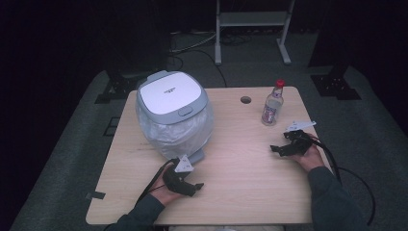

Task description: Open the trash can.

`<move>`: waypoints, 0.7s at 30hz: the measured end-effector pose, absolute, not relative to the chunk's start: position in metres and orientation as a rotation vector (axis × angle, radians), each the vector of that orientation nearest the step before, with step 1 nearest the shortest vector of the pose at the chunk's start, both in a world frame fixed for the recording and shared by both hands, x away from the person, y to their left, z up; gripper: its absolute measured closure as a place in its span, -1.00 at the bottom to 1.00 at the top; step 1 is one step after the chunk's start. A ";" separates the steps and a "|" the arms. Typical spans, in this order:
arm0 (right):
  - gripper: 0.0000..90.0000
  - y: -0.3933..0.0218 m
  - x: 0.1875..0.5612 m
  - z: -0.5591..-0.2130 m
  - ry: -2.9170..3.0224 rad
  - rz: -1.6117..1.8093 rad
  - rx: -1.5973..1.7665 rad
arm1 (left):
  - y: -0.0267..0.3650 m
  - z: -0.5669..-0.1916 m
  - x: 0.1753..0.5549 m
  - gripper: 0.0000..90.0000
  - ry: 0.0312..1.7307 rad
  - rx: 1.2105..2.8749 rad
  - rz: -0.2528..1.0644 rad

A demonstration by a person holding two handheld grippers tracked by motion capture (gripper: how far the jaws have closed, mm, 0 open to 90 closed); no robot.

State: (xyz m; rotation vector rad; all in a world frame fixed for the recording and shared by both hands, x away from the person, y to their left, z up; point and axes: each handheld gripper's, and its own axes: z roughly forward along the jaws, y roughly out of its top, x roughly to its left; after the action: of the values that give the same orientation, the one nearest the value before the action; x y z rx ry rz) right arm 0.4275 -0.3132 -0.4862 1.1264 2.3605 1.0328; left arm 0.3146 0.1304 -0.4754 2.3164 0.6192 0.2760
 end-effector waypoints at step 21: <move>-0.80 -0.313 0.428 -0.486 2.356 1.033 1.132 | 0.130 -0.471 0.316 -0.40 0.666 2.341 0.258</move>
State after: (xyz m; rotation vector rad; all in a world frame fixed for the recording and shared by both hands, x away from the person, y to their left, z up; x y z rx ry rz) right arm 0.4279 -0.3134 -0.4863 1.1323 2.3556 1.0325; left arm 0.3158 0.1301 -0.4713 2.3409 0.6662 0.2577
